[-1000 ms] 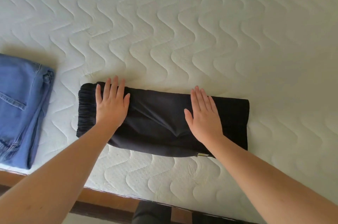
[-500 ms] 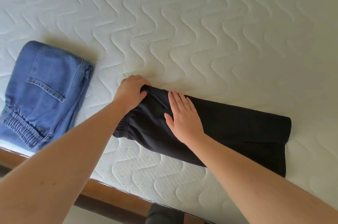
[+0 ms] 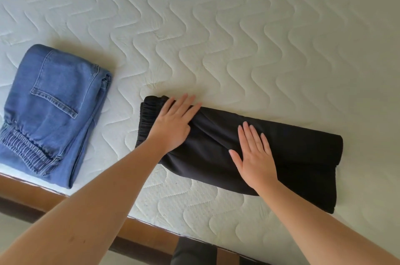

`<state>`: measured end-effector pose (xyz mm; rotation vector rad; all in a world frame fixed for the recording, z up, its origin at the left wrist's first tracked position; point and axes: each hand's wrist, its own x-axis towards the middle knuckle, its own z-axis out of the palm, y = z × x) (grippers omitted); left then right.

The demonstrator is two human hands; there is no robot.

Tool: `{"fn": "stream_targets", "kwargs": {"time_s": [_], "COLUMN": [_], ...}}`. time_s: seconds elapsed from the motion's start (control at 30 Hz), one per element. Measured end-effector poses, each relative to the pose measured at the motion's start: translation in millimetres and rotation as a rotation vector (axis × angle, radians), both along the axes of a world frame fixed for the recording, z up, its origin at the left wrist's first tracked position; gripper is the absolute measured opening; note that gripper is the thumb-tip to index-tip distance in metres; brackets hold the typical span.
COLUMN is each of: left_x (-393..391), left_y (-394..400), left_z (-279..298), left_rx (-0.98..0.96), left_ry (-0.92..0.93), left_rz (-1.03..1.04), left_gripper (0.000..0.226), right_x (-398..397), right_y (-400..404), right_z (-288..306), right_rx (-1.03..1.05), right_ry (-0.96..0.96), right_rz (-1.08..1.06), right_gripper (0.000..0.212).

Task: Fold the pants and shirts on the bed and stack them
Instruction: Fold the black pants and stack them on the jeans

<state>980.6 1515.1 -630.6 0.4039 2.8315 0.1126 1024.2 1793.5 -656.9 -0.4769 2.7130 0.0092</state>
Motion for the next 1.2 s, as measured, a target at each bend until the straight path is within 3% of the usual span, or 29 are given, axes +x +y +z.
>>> {"fn": "stream_targets", "kwargs": {"time_s": [0.3, 0.53, 0.6, 0.67, 0.73, 0.8, 0.93, 1.07, 1.2], "left_x": [24, 49, 47, 45, 48, 53, 72, 74, 83], "left_y": [122, 126, 131, 143, 159, 175, 195, 209, 222], "left_z": [-19, -29, -22, -16, -14, -16, -20, -15, -18], "left_rx": [0.038, -0.083, -0.099, -0.089, -0.075, -0.074, -0.126, -0.098, -0.079], "left_ry": [-0.011, -0.072, -0.067, -0.068, -0.081, -0.106, -0.160, -0.147, -0.144], "left_rz": [-0.160, -0.175, -0.186, -0.236, -0.261, -0.236, -0.175, -0.033, -0.132], "left_gripper": [0.056, 0.059, 0.058, 0.058, 0.059, 0.063, 0.069, 0.065, 0.068], "right_x": [3, 10, 16, 18, 14, 4, -10, -6, 0], "right_y": [59, 147, 159, 169, 176, 180, 183, 183, 204], "right_z": [12, 17, 23, 27, 28, 29, 27, 30, 33], "right_rx": [0.023, 0.030, -0.077, -0.272, -0.441, -0.547, -0.428, -0.400, -0.432], "right_ry": [0.059, 0.026, 0.071, 0.114, 0.074, -0.037, -0.218, -0.113, -0.061], "right_rz": [-0.212, -0.268, -0.415, -0.723, -1.018, -1.172, -1.110, -0.939, -0.916], "right_gripper": [0.063, 0.060, 0.059, 0.056, 0.052, 0.049, 0.055, 0.047, 0.049]}}
